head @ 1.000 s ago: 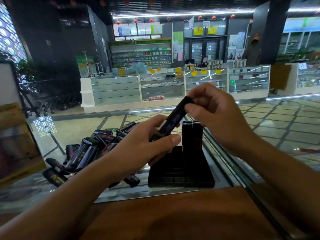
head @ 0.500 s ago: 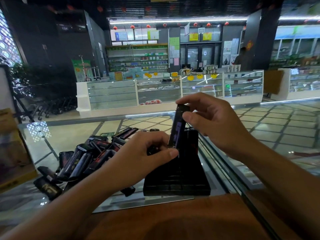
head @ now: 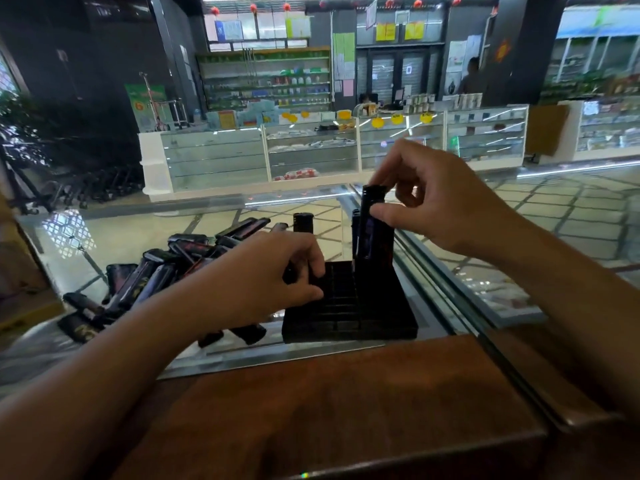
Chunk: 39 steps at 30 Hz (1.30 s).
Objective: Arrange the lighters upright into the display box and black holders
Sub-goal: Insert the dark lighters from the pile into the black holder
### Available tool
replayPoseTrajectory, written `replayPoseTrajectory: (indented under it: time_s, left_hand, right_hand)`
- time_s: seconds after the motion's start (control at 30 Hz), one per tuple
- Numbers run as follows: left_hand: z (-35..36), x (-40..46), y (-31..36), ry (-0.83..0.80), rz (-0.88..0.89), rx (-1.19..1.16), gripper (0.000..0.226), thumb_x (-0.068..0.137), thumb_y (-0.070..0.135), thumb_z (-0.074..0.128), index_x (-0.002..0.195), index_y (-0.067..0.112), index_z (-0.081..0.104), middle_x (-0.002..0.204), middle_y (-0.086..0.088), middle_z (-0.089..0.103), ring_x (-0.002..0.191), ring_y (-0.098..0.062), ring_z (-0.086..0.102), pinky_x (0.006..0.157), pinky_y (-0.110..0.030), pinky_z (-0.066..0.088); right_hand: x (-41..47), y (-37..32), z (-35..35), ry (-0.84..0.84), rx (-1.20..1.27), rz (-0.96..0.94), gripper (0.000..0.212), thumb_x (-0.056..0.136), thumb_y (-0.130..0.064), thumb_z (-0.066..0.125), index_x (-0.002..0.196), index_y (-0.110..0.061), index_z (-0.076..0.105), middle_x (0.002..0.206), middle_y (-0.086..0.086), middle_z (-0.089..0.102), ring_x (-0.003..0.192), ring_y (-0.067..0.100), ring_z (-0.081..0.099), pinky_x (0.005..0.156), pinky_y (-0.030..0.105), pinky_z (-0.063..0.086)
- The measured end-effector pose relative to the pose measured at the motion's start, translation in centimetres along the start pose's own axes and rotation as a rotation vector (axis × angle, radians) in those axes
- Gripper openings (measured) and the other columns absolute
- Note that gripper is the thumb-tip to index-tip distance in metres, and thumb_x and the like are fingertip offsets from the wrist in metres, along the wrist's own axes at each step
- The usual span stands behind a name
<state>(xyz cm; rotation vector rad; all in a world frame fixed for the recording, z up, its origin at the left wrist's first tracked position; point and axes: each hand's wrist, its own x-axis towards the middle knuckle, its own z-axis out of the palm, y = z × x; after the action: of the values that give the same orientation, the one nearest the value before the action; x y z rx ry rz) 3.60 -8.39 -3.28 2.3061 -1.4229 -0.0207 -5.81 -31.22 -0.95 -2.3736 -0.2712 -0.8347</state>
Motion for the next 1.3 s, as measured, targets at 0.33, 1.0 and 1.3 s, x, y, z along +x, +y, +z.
replayPoseTrajectory:
  time_s: [0.33,1.0,1.3]
  left_hand:
    - [0.2,0.2,-0.3,-0.029,0.025,-0.005,0.018,0.085,0.026,0.075,0.095,0.033,0.062,0.075,0.02,0.064,0.071,-0.001,0.062,0.07,-0.012,0.044]
    - [0.4,0.3,-0.3,0.051,0.047,-0.09,0.017,0.083,0.032,0.076,0.098,0.035,0.069,0.075,0.013,0.066,0.071,-0.006,0.064,0.072,-0.016,0.048]
    - [-0.1,-0.5,1.9,0.18,-0.008,-0.57,0.05,0.068,0.028,0.083,0.112,0.026,0.059,0.081,0.002,0.062,0.047,-0.014,0.05,0.045,-0.026,0.045]
  right_hand:
    - [-0.2,-0.1,0.5,-0.065,-0.193,-0.079,0.023,0.08,-0.024,0.08,0.094,-0.027,0.062,0.073,-0.023,0.052,0.066,0.011,0.044,0.058,0.016,0.033]
    - [0.1,0.3,1.1,-0.066,-0.22,-0.066,0.018,0.077,-0.041,0.075,0.089,-0.031,0.066,0.103,-0.011,0.058,0.107,0.01,0.041,0.093,0.034,0.032]
    - [-0.1,-1.2,1.5,0.1,-0.058,-0.121,0.021,0.078,-0.034,0.079,0.084,-0.031,0.06,0.093,-0.014,0.045,0.075,0.004,0.045,0.066,0.011,0.038]
